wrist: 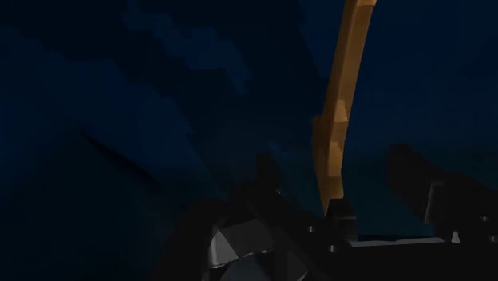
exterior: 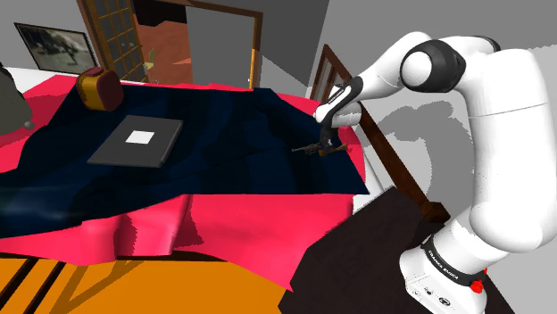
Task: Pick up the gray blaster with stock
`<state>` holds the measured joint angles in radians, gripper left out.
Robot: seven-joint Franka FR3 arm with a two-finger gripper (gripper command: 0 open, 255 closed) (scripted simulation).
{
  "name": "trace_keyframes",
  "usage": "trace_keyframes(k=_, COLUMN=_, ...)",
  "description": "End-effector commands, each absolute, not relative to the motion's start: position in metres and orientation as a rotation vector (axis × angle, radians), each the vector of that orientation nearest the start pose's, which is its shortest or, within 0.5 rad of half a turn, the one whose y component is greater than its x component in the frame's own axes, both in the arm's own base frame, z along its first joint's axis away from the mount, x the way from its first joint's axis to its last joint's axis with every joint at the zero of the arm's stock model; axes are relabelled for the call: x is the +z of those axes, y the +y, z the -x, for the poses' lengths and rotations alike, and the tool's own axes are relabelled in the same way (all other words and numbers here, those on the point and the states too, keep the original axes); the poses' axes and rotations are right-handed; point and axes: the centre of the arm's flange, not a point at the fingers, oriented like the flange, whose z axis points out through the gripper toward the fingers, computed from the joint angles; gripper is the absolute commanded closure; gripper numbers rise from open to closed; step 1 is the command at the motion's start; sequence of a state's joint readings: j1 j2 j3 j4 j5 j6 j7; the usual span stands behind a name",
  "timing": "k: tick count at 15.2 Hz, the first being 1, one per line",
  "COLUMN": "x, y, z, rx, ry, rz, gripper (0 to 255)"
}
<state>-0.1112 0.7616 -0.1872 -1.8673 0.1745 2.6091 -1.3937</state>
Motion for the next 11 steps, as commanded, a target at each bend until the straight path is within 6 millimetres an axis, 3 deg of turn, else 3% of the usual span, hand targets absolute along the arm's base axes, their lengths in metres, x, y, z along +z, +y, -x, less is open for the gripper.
trace_keyframes(k=1, x=0.109, y=-0.185, z=-0.599, rx=0.048, ry=-1.512, rz=2.784, gripper=255)
trace_keyframes(k=9, x=0.108, y=-0.185, z=-0.599, rx=0.048, ry=-1.512, rz=2.784, gripper=255)
trace_keyframes(k=11, x=0.119, y=-0.185, z=-0.599, rx=0.048, ry=-1.512, rz=2.784, gripper=255)
